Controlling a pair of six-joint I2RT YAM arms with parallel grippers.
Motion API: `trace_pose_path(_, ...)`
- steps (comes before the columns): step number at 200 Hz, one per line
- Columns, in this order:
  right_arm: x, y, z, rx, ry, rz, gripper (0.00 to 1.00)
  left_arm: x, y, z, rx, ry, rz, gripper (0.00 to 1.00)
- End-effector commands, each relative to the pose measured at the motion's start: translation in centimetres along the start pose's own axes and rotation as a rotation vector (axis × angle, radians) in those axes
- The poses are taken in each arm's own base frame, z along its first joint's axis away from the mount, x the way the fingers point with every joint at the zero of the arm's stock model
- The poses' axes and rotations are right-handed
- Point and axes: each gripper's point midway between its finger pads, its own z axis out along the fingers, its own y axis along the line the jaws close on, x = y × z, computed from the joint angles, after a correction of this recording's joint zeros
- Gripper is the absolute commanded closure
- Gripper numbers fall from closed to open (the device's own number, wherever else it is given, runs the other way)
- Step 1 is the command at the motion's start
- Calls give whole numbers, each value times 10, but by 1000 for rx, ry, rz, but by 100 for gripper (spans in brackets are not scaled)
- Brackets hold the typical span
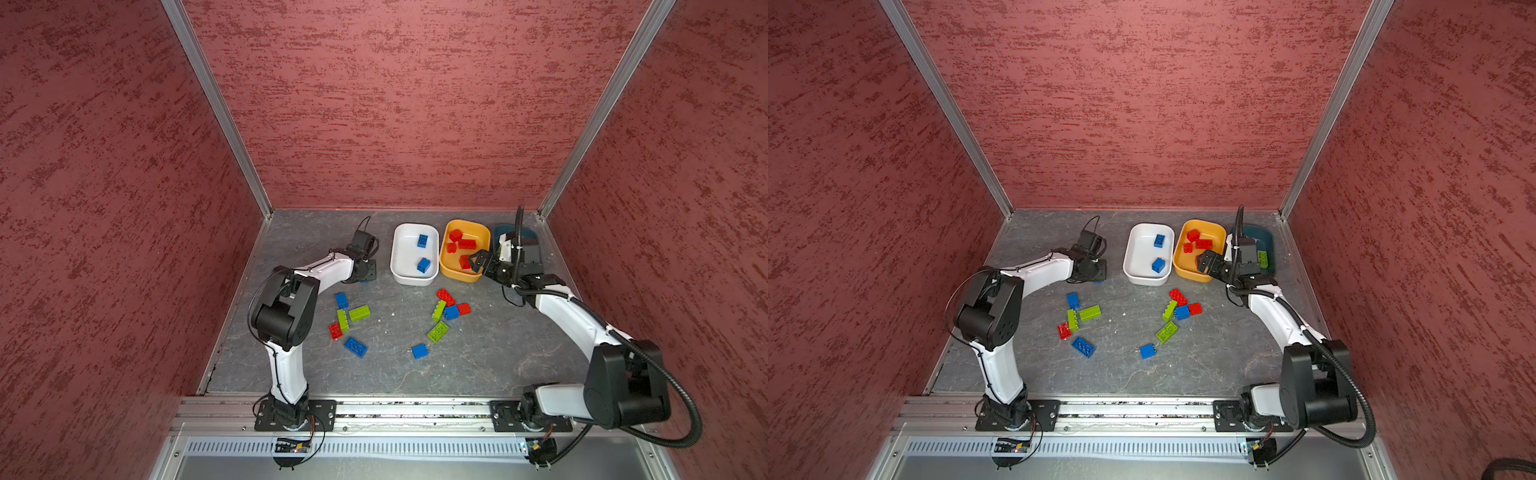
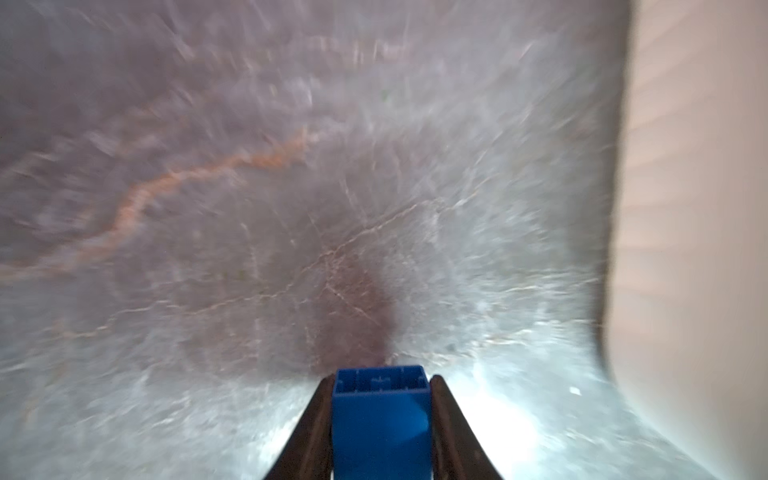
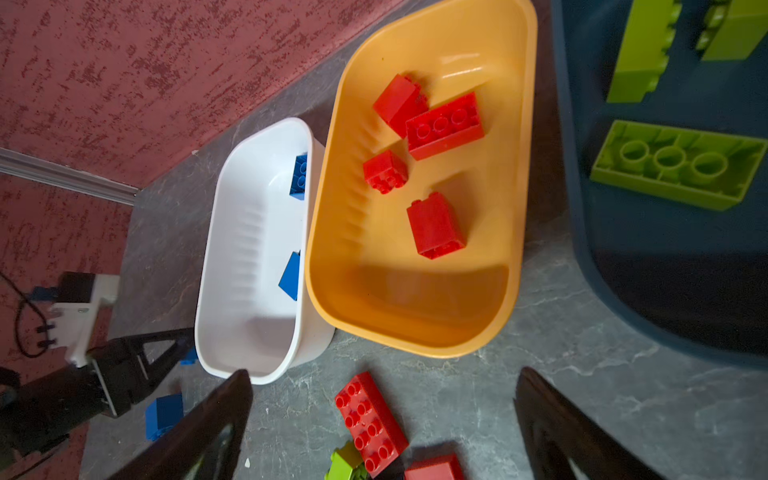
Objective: Sort the legos into containers by color
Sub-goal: 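Lift the blue brick with left gripper into white bin while right gripper moves to pile, then lower right gripper onto a blue 2x2 brick in the pile and grasp it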
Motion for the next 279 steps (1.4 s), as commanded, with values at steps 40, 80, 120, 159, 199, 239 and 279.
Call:
trace_pose_path(40,5,-6,-6,29,-22,10,1,-66,-97,-62,230,-225,83,73)
trace_pose_path(80,7,-10,-6,43,-15,2,1,-59,-140,-34,217,-159,199,73)
trace_pose_path(120,15,-11,-7,49,18,-31,1,-57,-149,-7,158,-74,250,60)
trace_pose_path(159,33,-8,-3,41,83,-69,1,-65,-154,-13,166,-90,265,35)
trace_pose_path(199,61,-11,9,99,167,-90,3,-75,-153,-37,197,-167,235,11)
trace_pose_path(239,114,-7,14,106,326,-180,11,-80,-143,-55,221,-225,192,1)
trace_pose_path(279,149,-4,16,133,414,-269,32,-82,-130,-61,203,-255,161,1)
